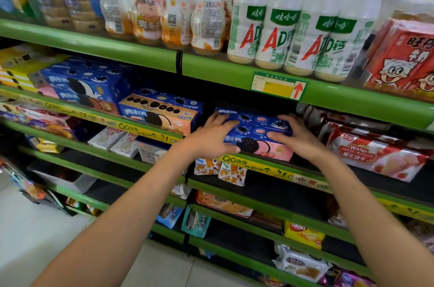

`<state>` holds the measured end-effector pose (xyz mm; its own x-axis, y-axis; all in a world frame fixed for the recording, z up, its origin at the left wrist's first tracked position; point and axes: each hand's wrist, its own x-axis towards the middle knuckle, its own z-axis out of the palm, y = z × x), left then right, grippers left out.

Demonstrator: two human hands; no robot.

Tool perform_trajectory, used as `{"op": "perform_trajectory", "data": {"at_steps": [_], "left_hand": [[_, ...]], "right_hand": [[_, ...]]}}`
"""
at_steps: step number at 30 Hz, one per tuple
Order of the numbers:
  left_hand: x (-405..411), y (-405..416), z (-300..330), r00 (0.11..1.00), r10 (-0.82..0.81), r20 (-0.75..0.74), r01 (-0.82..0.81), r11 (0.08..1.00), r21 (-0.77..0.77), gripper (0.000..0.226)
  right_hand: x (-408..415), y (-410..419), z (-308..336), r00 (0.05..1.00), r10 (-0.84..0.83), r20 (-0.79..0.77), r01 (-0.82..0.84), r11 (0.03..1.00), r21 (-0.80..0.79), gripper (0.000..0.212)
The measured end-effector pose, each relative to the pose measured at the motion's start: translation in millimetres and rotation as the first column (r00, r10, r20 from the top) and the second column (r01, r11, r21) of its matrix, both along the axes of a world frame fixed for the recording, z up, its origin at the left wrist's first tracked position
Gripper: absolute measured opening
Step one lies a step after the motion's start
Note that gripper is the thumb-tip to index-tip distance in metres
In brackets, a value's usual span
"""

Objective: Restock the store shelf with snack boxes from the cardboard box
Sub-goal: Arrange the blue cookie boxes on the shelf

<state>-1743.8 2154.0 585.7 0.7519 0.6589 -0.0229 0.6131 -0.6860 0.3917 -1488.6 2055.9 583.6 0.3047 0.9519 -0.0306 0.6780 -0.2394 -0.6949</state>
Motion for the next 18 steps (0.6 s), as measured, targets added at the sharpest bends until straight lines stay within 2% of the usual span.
{"op": "perform_trajectory", "data": {"at_steps": [4,7,10,12,15,18], "left_hand": [[0.1,2.2,-6.0,0.988,0.018,0.156,-0.020,1.000,0.009,0.065],[0.5,0.9,-7.9,0.983,0.029,0.180,-0.030,1.000,0.005,0.063],[-1.4,-2.5,-7.4,0.969,0.042,0.242,-0.043,0.999,-0.001,0.060],[-6.7,-5.3,-6.5,0.931,0.074,0.358,-0.079,0.997,-0.001,0.055],[-22.2,-8.3,-2.6,0.816,0.138,0.561,-0.155,0.988,-0.017,0.046],[-41.3,-7.8,1.3,0.691,0.259,0.674,-0.227,0.964,-0.138,0.037]], "right_hand": [[-5.6,-6.8,20.6,0.966,0.185,0.181,-0.147,0.968,-0.205,0.119],[-10.4,-5.2,24.9,0.932,0.216,0.291,-0.127,0.947,-0.295,0.121],[-16.8,-5.3,25.7,0.950,0.156,0.270,-0.105,0.976,-0.191,0.116],[-17.5,-10.6,22.3,0.970,0.113,0.217,-0.092,0.990,-0.103,0.113],[-14.6,-15.5,24.4,0.988,0.042,0.147,-0.041,0.999,-0.007,0.115],[-25.2,-6.9,36.7,0.999,0.021,0.041,-0.023,0.998,0.060,0.115]]}}
